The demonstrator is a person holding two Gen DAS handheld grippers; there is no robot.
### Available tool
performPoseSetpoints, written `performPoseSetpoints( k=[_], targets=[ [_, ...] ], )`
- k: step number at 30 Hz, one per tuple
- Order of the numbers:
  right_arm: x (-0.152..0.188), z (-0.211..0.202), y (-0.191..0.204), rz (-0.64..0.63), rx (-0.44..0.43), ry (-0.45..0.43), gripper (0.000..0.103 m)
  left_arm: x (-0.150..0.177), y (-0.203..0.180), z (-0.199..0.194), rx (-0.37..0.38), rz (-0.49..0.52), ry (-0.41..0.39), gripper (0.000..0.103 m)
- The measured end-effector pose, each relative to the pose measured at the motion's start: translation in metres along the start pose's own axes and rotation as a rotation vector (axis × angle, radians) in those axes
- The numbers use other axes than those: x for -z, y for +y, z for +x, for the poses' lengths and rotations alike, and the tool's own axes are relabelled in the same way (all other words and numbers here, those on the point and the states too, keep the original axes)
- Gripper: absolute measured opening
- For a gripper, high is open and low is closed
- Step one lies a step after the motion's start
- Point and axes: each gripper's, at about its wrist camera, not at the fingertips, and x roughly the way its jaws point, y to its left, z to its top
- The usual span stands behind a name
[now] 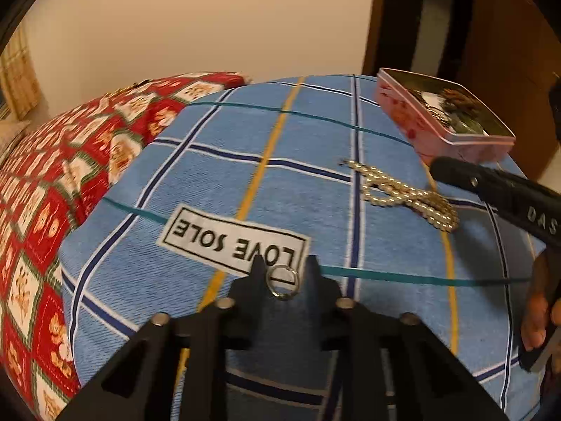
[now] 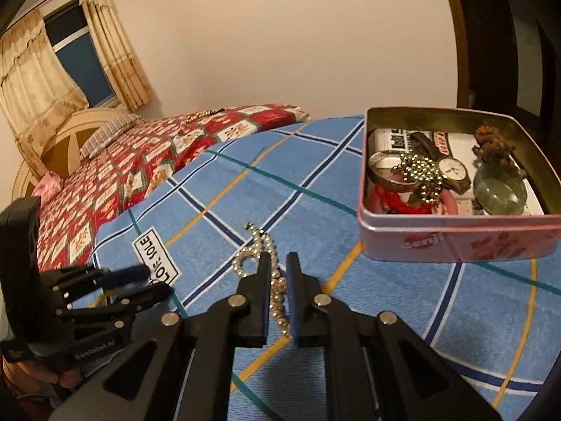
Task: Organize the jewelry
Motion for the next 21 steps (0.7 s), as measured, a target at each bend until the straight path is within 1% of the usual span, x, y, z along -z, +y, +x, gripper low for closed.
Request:
performPoseSetpoints(
  k=[2, 5, 7, 11, 16, 18, 19, 20, 21],
  targets=[
    [-0.001, -0.002, -0.003, 0.01, 0.005, -0.011, 0.013, 0.0, -0.001, 0.0, 0.0, 0.001, -0.001, 0.019],
    [-0.001, -0.004, -0.007, 0.028, 0.01, -0.018, 0.013, 0.001, 0.003, -0.002, 0.027, -0.017, -0.009, 0.019],
    [-0.002, -0.004, -0.009, 0.035, 0.016, -0.019, 0.014, 0.001, 0.005, -0.004, 0.032, -0.026, -0.023, 0.019],
    [-0.002, -0.003, -0.012, 0.034, 0.008, -0.012, 0.015, 0.003, 0.006, -0.019, 0.026, -0.033, -0.103, 0.019],
    [-0.001, 0.004, -0.007, 0.007, -0.009, 0.023, 0.015, 0.006, 0.018, -0.039, 0.027, -0.093, -0.215, 0.019],
    [-0.001, 0.007, -0.004, -0.009, -0.012, 0.035, 0.023, 0.008, 0.021, -0.047, 0.022, -0.111, -0.262, 0.019],
    [-0.002, 0.008, -0.001, -0.022, -0.012, 0.042, 0.035, 0.008, 0.021, -0.049, 0.017, -0.114, -0.275, 0.019],
    [-0.001, 0.01, 0.002, -0.042, -0.008, 0.048, 0.051, 0.009, 0.021, -0.051, 0.011, -0.116, -0.287, 0.019],
    [-0.002, 0.011, 0.007, -0.067, -0.002, 0.049, 0.057, 0.009, 0.021, -0.052, 0.005, -0.113, -0.293, 0.019]
  ],
)
